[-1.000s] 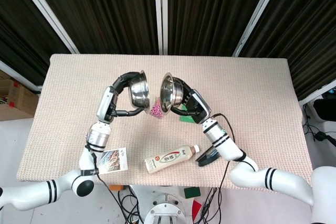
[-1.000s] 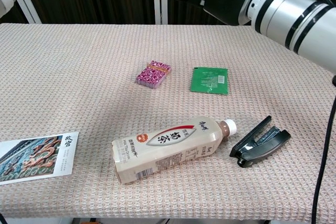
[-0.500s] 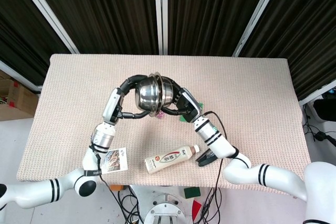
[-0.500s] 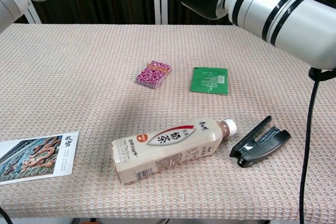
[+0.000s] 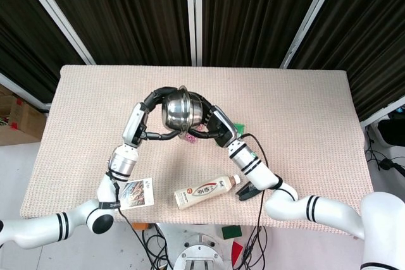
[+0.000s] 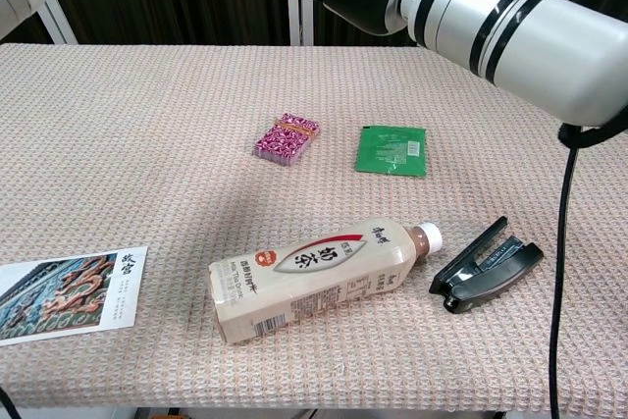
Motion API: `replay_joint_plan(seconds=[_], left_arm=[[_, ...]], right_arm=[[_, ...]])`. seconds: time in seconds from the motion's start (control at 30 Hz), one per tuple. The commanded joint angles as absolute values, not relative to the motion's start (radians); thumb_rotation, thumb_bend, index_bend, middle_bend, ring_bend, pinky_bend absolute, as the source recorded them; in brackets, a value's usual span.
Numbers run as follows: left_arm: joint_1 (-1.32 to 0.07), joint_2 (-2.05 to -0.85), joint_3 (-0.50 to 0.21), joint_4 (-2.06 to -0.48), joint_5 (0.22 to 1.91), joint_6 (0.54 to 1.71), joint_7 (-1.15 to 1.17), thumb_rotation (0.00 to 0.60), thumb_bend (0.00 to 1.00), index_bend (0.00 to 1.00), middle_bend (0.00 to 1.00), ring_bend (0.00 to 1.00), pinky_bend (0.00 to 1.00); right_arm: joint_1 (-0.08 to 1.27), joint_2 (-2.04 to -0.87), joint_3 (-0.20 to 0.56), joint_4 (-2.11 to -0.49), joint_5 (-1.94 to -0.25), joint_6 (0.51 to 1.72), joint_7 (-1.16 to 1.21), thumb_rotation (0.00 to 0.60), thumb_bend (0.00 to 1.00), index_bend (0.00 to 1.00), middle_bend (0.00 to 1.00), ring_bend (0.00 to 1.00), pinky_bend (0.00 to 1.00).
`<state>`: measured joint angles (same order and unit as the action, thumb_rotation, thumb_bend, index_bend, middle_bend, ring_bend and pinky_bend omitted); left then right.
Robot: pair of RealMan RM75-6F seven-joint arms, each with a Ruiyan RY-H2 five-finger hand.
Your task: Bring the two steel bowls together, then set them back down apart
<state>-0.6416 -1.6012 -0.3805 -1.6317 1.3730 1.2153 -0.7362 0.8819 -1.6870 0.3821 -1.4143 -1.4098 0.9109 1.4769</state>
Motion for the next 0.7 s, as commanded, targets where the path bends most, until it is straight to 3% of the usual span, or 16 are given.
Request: replay_joint_plan(seconds=[0.03, 0.7], left_arm=[[-0.626, -1.589, -0.387, -1.631, 1.364, 1.238, -0.746, 0.6, 0.18, 0.52, 0.56, 0.5, 0.64], [-0.623, -1.567, -0.385, -1.641, 1.373, 1.259, -0.768, 0.6, 0.19, 0.52, 0.56, 0.5, 0.64]], right_arm=[[0.868, -1.671, 0.385, -1.413, -1.399, 0.918, 1.485, 0.6, 0.39, 0.67, 0.51, 0.45, 0.43], [0.856, -1.671, 0.389, -1.415, -1.371, 0.931, 1.476, 0.6, 0.39, 0.67, 0.51, 0.45, 0.43]])
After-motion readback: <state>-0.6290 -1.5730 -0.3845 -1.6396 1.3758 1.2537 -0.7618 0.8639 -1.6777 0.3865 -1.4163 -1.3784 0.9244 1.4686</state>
